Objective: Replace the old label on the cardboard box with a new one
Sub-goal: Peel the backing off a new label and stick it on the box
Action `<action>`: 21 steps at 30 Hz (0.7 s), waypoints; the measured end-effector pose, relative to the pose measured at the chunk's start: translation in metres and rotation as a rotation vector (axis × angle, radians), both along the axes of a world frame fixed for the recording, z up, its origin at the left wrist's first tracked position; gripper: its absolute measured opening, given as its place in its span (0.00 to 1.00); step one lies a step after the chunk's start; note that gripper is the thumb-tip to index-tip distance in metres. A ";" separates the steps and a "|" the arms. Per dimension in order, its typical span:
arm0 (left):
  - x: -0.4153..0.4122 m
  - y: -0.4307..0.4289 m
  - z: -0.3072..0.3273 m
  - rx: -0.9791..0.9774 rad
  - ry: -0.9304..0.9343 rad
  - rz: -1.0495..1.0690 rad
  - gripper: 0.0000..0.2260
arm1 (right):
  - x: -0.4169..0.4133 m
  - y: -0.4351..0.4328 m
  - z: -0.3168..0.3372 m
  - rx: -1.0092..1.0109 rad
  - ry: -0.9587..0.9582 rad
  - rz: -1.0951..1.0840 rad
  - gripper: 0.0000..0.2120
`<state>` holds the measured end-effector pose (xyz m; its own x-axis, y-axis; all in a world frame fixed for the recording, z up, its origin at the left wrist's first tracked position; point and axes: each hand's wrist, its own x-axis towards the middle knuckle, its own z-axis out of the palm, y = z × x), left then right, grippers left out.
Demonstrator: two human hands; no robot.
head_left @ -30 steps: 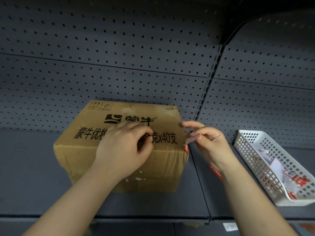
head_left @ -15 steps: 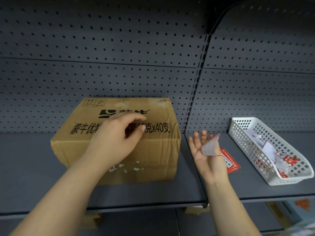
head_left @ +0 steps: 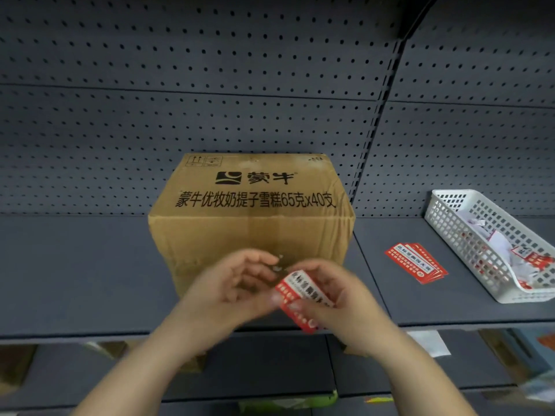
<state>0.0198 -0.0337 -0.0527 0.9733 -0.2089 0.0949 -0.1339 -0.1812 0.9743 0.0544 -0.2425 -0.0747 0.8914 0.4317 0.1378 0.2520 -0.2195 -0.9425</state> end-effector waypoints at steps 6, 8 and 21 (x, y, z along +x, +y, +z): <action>-0.002 -0.005 -0.038 0.095 -0.029 0.302 0.10 | -0.009 0.037 -0.022 -0.253 -0.038 -0.005 0.30; 0.001 0.001 -0.046 -0.004 0.033 0.347 0.05 | -0.010 0.041 -0.024 -0.267 -0.054 -0.111 0.28; 0.006 0.014 -0.068 0.119 -0.142 0.247 0.09 | -0.004 0.051 -0.027 -0.247 0.041 -0.167 0.19</action>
<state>0.0258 -0.0202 -0.1208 0.9747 0.0145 0.2229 -0.2051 -0.3370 0.9189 0.0507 -0.1919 -0.1014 0.9557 0.2942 0.0088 0.1554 -0.4788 -0.8641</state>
